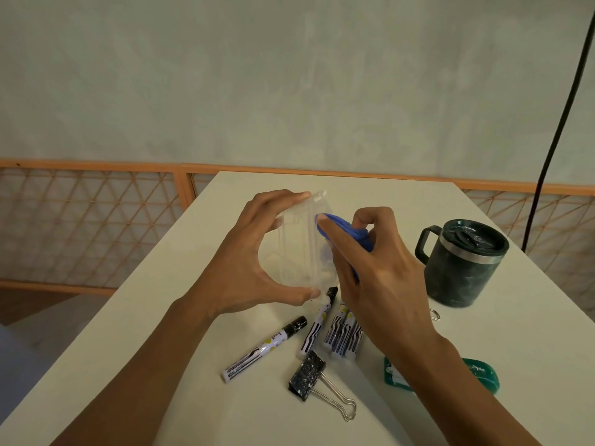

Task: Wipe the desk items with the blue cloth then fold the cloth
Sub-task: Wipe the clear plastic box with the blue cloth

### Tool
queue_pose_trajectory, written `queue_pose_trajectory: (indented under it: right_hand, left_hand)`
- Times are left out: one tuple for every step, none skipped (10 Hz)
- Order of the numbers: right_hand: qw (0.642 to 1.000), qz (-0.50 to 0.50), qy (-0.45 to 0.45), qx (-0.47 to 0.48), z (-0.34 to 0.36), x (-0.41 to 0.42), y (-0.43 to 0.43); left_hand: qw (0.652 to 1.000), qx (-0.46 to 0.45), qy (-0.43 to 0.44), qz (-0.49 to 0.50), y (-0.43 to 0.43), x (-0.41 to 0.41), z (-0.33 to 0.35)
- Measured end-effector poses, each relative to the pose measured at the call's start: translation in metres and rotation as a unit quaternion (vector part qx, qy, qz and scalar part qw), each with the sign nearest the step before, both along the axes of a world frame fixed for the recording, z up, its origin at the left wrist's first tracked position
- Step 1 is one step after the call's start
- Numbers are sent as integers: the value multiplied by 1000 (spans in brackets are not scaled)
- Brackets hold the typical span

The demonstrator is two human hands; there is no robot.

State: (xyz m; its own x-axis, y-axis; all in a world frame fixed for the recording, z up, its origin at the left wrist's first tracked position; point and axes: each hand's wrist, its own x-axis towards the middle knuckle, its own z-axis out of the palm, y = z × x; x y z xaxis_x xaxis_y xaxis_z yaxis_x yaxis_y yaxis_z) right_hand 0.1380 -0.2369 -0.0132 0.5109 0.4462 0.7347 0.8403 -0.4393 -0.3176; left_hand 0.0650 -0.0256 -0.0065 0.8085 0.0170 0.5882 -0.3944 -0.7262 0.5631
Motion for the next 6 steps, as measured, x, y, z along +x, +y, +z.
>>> queue_pose_trajectory:
  right_hand:
    - [1000,-18,3,-9,2,5,-3]
    - [998,-41,-42,-24,-1,9,-3]
    - [998,5,-54,-16,-4,9,-3]
    - [998,32,-54,-20,-4,15,-7]
    - [995,65,-67,-44,-3,21,-13]
    - [990,97,-83,-63,0,23,-15]
  left_hand:
    - [1000,-11,2,-6,2,1,0]
    - [1000,-23,8,-11,3,0,1]
    - [999,-37,11,-20,5,0,2]
    - [998,-58,17,-27,10,0,2]
    - [996,-74,28,-30,15,-1,2]
    - [996,-81,34,-31,21,-1,2]
